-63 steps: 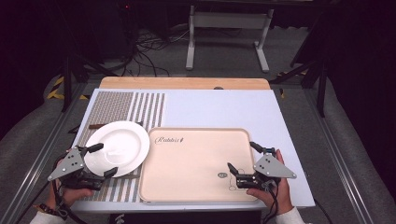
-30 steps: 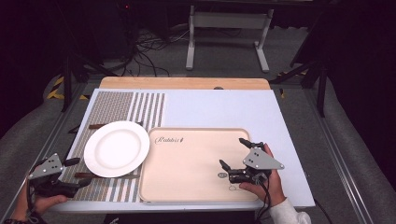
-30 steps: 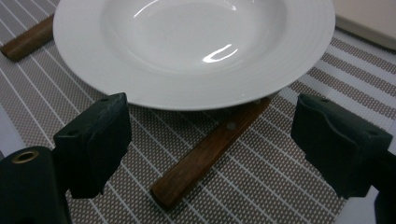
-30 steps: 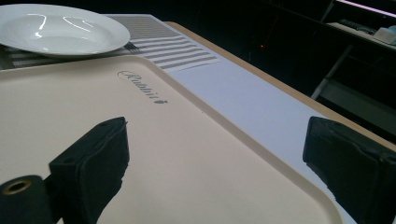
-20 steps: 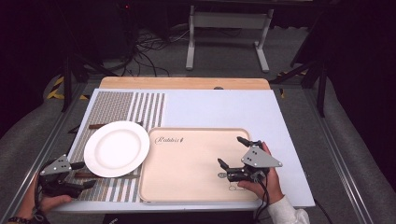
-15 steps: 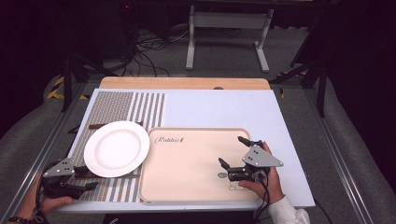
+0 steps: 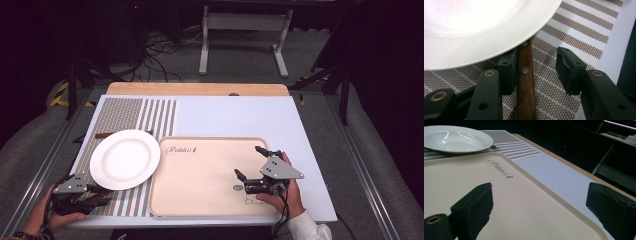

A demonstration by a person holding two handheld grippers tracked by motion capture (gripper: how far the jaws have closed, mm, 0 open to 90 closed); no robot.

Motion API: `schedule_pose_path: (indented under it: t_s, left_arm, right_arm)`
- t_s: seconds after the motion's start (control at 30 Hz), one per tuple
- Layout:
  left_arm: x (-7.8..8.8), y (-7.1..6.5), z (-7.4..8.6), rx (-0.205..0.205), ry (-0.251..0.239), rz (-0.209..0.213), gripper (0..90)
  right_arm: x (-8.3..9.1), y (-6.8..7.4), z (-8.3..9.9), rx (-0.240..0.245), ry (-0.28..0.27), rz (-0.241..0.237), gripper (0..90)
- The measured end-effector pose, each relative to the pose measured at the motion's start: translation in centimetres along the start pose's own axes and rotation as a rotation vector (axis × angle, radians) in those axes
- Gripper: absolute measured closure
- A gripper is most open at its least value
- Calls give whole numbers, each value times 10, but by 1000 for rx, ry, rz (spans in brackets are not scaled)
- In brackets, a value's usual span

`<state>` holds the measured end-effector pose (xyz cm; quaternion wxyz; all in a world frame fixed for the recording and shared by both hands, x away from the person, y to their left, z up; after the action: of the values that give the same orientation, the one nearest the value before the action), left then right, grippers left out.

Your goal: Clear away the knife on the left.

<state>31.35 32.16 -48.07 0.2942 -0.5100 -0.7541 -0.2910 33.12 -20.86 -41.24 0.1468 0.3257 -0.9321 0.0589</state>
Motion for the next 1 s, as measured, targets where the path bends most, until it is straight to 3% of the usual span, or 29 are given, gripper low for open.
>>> schedule_pose_path:
  t_s: [0.17,0.3,0.6,0.77,1.0]
  left_arm:
    - [0,1,0,10,1,-28,654]
    - [2,1,3,-2,-17,-7,748]
    - [4,-8,3,-56,-21,15,767]
    - [6,-11,1,-87,-20,-1,768]
    - [17,-18,-2,-120,-59,-15,768]
  right_arm:
    - [0,0,0,2,3,-1,81]
    - [0,1,1,5,5,0,82]
    - [-1,2,2,14,15,-3,84]
    - [-2,1,2,12,16,-3,84]
    - [-1,2,2,21,16,-1,84]
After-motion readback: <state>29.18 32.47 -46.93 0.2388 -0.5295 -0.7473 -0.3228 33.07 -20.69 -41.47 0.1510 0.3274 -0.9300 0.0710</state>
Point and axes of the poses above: each handheld gripper's, and its own axes: x roughly backward along the jaws, z roughly out of its underside, y roughly to its left, the point moved 2 cm from there along -x, roughly forward along the jaws, and after that the axes turned 15 degrees about -x, right-handed, at the moved point
